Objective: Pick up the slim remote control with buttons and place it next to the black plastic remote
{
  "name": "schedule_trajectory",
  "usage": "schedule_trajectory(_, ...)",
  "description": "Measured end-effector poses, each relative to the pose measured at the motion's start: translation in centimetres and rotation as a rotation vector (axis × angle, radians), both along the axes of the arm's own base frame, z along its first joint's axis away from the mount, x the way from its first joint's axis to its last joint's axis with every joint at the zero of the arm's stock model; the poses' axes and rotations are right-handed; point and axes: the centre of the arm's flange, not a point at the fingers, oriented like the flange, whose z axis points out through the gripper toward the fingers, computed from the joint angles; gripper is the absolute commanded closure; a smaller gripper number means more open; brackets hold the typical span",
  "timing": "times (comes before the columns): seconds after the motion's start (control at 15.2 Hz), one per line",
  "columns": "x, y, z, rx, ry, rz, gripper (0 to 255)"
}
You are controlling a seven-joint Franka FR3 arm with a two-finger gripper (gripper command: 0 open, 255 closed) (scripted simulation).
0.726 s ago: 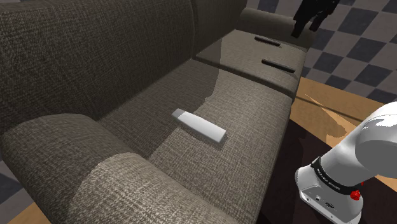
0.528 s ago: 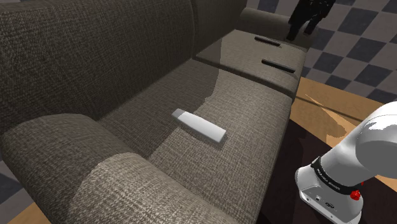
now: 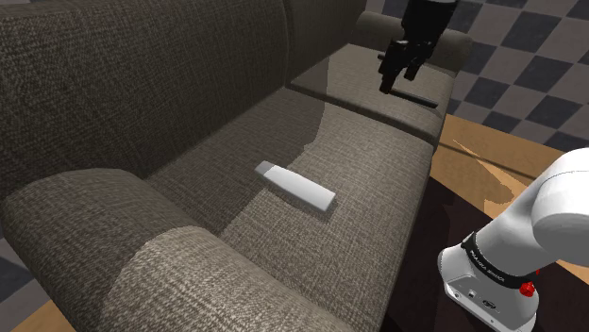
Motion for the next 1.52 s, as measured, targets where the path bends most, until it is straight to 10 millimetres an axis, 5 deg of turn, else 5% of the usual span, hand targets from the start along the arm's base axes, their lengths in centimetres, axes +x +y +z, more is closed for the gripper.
schedule_trajectory(0.92,4.5,14.0,-11.0,0.017,0.032,0.188,0)
schedule_trajectory(1.52,5.3,22.6,-17.8,0.027,0.052,0.301,0)
